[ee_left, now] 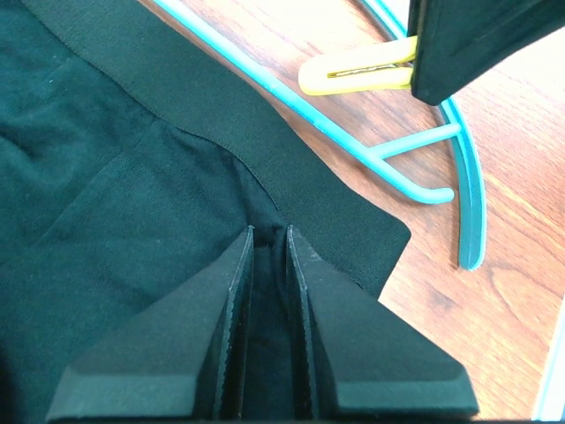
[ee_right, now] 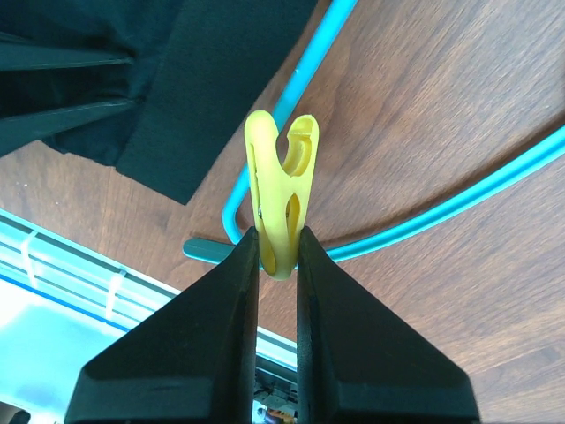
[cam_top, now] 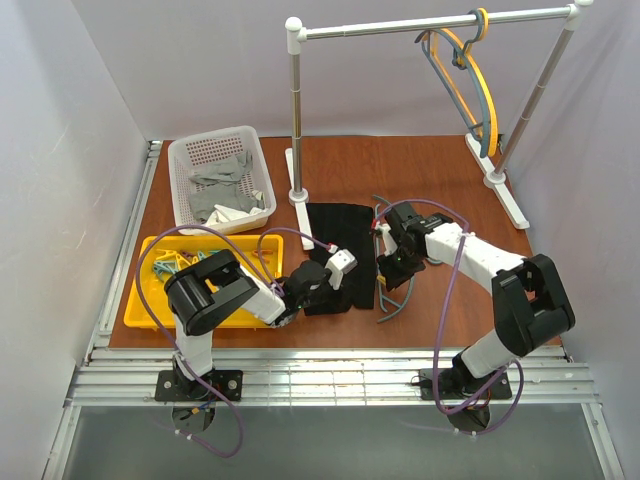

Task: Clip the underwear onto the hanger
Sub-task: Open the clamp.

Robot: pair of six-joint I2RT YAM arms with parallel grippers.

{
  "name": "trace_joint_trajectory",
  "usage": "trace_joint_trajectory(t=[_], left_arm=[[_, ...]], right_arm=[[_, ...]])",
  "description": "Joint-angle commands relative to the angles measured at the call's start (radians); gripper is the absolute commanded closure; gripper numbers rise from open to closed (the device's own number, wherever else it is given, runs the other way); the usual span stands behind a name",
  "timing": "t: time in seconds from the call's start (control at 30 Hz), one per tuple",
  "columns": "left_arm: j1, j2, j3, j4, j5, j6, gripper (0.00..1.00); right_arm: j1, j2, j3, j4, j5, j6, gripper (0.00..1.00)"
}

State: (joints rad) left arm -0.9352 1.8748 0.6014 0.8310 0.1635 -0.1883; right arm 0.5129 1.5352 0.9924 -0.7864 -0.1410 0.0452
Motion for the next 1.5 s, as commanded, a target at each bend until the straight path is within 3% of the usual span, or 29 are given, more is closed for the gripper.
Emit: trace_joint_trajectory(t=[0.0, 0.33, 1.47], left_arm=[[0.01, -0.057, -0.023, 0.006, -0.019, 0.01, 0.87], [0.016, -0.042, -0.025, 0.033, 0.011, 0.015, 0.87], [0.072, -0.025, -0.091, 0.134, 0.128, 0.033, 0.84]], right_arm=[[0.006, 0.031, 0.006, -0.004, -0.017, -0.005, 0.99], [0.015, 0.092, 0.018, 0.001, -0.068, -0.025, 0.99], [0.019, 0.01, -0.001, 0.073, -0.341, -0.116, 0.99]])
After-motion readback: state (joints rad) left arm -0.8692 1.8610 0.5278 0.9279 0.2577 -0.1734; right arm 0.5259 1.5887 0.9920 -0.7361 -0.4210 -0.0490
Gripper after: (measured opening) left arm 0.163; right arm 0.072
